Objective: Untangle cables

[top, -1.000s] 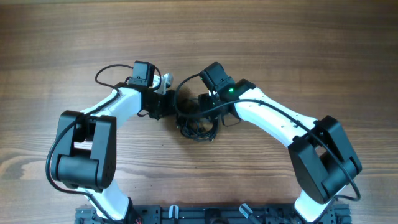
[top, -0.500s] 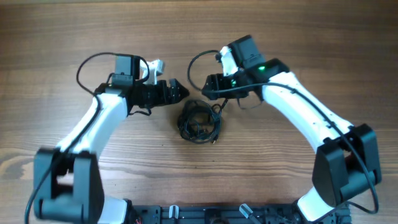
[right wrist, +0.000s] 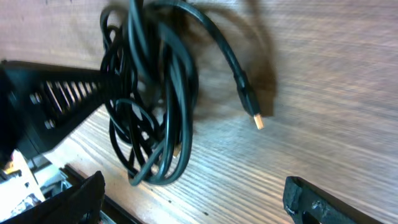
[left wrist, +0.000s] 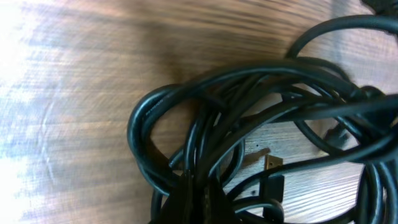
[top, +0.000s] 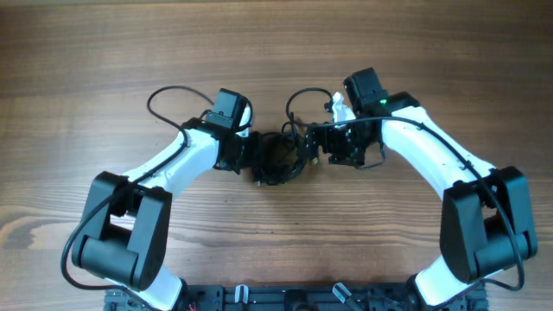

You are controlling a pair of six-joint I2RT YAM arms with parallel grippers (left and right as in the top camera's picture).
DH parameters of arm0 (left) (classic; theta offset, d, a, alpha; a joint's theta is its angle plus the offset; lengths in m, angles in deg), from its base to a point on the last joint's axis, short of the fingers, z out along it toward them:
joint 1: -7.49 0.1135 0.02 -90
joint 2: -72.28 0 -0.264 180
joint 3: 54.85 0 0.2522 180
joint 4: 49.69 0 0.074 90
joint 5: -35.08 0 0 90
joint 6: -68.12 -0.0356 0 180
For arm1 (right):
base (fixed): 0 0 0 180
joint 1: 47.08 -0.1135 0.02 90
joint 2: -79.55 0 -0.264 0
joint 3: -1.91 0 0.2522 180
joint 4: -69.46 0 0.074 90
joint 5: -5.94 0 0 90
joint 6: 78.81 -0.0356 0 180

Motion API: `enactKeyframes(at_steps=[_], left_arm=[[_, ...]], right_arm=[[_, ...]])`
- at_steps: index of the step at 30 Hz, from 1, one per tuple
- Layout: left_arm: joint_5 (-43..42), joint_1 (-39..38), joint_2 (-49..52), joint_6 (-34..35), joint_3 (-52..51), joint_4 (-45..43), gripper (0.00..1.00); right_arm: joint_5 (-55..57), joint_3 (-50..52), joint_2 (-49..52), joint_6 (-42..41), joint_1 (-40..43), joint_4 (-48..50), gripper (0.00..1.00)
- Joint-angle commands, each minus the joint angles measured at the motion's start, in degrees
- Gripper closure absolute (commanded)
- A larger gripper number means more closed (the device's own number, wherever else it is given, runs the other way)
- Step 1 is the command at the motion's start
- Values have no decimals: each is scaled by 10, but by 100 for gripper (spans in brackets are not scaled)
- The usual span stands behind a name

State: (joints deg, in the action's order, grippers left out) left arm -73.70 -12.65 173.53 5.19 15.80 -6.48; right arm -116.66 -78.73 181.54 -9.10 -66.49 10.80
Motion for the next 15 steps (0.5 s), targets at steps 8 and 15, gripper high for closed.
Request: enactKeyframes(at_steps=[8,15], left_arm=[[-201,12,-37,14,1,-10,28],[-19,37,-49,-63,2,-40,44]], right_arm=[[-70,-36,-11,71,-18,48,5],[72,-92,-11,128,-43,63,18]])
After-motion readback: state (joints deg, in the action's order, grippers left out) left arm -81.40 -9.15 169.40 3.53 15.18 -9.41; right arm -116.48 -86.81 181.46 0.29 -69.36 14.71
